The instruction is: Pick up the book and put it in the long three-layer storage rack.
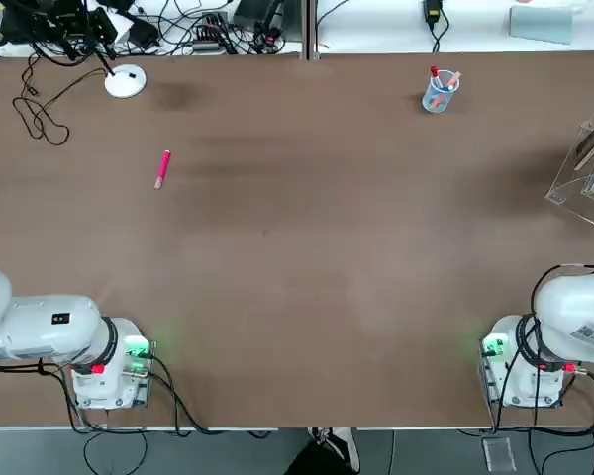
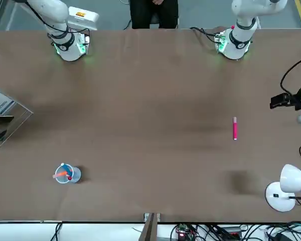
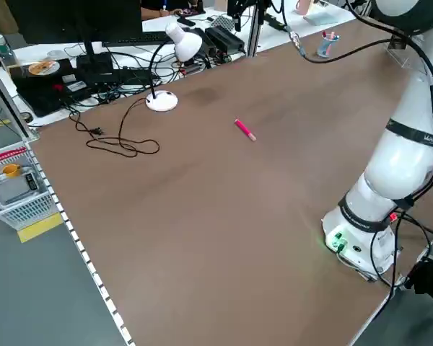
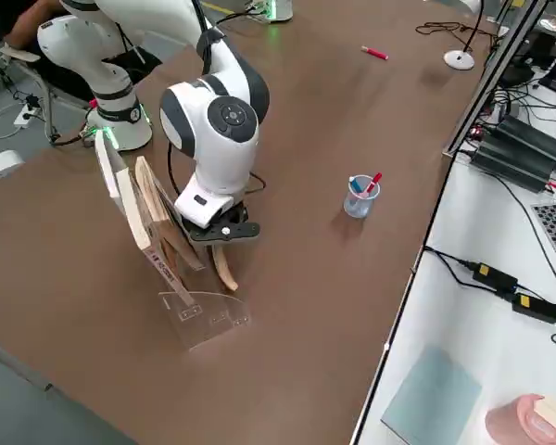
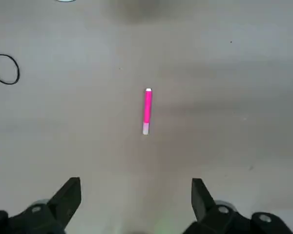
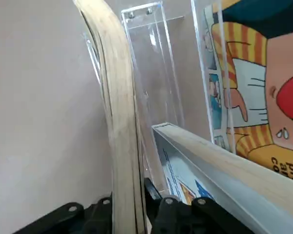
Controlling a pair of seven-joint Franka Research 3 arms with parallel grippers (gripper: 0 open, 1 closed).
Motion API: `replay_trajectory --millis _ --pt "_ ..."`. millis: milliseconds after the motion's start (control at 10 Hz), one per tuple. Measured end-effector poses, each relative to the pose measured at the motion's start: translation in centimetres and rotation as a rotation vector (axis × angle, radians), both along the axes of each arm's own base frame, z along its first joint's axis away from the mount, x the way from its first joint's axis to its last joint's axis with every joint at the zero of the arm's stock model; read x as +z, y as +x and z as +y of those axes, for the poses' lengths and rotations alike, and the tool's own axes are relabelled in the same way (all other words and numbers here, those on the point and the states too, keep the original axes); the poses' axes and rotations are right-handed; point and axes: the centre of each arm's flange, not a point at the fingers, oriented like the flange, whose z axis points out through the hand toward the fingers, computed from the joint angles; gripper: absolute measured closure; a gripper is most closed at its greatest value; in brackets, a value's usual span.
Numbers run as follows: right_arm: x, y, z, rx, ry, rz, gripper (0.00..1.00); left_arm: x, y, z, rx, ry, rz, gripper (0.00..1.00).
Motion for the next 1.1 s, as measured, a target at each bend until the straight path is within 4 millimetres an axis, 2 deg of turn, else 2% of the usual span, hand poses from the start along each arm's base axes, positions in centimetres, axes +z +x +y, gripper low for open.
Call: replay_trajectory --millis 400,700,1100 --pt "-0.05 -0.17 -0.31 -0.005 -0.001 0.001 0.80 0.00 0.00 0.00 0.000 0.000 0.000 0.00" --pt "-0.57 -0.25 -0.58 -0.009 0.000 0.004 0.59 0.00 0.00 0.01 0.000 0.000 0.000 0.00" --pt "-0.55 -0.23 -0.59 -0.009 0.000 0.004 0.57 0.00 0.00 0.01 0.000 0.001 0.000 0.00"
